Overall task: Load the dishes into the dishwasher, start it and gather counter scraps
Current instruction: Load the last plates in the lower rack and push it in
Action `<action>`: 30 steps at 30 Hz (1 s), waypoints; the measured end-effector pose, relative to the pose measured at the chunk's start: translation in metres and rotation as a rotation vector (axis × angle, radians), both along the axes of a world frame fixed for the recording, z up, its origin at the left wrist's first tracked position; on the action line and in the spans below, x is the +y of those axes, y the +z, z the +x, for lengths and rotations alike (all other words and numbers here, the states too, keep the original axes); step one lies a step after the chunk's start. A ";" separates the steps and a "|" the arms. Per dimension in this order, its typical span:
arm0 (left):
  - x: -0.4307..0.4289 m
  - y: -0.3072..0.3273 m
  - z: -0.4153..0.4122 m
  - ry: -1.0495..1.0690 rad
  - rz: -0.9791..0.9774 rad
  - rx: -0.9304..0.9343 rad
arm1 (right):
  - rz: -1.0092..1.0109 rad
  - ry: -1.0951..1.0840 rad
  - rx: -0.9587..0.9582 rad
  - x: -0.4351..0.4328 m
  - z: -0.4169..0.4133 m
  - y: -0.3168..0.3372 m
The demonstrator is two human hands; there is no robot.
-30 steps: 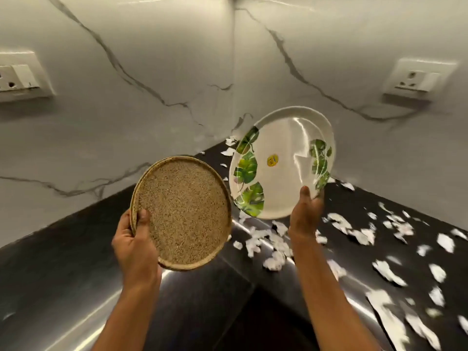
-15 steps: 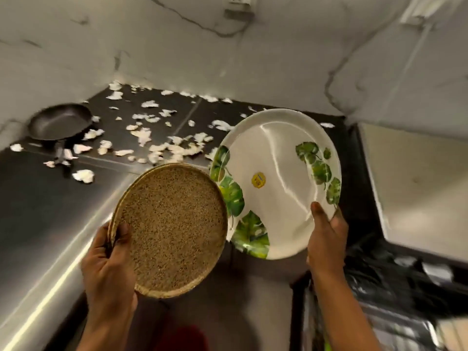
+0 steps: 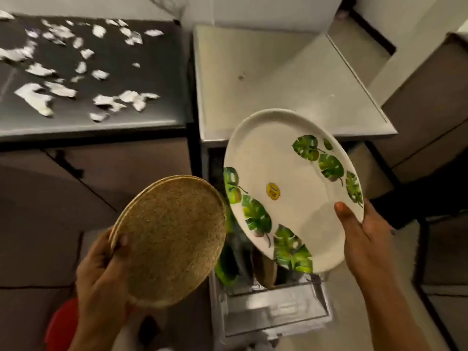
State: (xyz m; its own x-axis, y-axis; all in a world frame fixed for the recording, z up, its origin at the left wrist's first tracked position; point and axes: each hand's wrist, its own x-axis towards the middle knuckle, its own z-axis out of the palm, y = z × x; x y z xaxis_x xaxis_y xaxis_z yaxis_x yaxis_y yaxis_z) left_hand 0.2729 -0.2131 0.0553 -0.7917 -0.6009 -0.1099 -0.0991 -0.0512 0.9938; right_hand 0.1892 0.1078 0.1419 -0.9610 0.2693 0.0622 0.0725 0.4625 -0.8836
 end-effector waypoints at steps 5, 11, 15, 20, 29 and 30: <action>0.149 -0.047 -0.036 0.021 0.058 -0.035 | 0.312 -0.026 -0.007 0.133 -0.014 -0.056; 0.248 -0.128 -0.067 0.146 0.153 -0.164 | 0.399 -0.138 -0.083 0.221 -0.040 -0.158; 0.281 -0.167 -0.089 0.228 0.132 -0.189 | 0.407 -0.215 -0.114 0.247 -0.071 -0.241; 0.301 -0.209 -0.119 0.276 0.185 -0.147 | 0.403 -0.256 -0.185 0.255 -0.114 -0.327; 0.318 -0.237 -0.155 0.284 0.171 -0.107 | 0.357 -0.172 -0.160 0.241 -0.168 -0.387; 0.317 -0.239 -0.157 0.288 0.166 -0.116 | 0.349 -0.161 -0.166 0.239 -0.173 -0.389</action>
